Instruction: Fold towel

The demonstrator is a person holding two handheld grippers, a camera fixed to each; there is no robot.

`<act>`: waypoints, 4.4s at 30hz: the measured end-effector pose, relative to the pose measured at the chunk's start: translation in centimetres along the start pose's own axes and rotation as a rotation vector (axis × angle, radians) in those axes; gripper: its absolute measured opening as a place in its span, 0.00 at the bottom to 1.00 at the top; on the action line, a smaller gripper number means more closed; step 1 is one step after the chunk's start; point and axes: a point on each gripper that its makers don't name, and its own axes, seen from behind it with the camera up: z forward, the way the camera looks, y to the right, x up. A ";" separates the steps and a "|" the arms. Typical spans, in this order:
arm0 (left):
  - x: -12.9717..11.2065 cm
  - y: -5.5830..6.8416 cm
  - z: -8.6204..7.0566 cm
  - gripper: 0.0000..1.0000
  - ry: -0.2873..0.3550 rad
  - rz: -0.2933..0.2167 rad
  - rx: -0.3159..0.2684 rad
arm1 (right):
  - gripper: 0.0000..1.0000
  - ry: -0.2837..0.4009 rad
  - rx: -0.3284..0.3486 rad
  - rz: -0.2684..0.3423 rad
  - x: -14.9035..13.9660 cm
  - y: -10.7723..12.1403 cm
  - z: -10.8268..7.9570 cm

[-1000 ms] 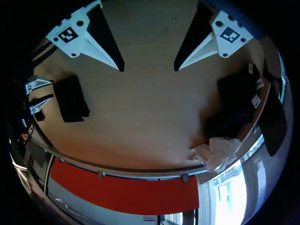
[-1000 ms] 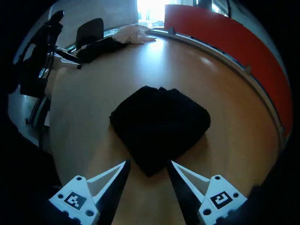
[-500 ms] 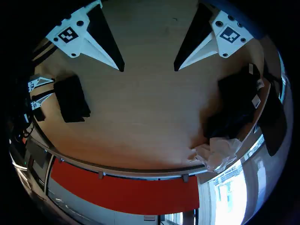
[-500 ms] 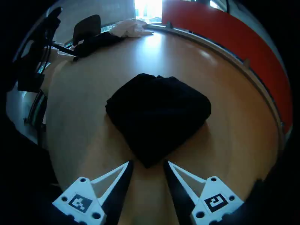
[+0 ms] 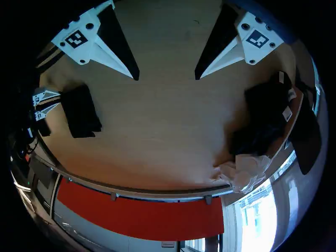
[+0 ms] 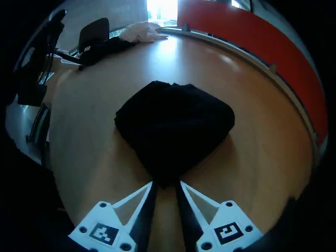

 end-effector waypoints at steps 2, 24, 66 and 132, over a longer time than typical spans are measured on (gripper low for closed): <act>0.0 0.0 0.0 0.98 0.000 0.001 0.000 | 0.14 0.001 0.001 0.003 -0.1 0.0 -0.1; 1.3 0.2 0.0 0.98 0.021 0.013 -0.011 | 0.05 0.139 -0.034 -0.089 8.0 1.6 -5.3; 4.2 2.3 1.2 0.98 0.053 0.052 -0.050 | 0.04 0.339 -0.216 0.024 15.1 12.6 -16.1; 5.1 3.5 1.9 0.98 0.025 0.096 -0.023 | 0.04 0.128 -0.470 0.234 -0.1 35.9 -23.3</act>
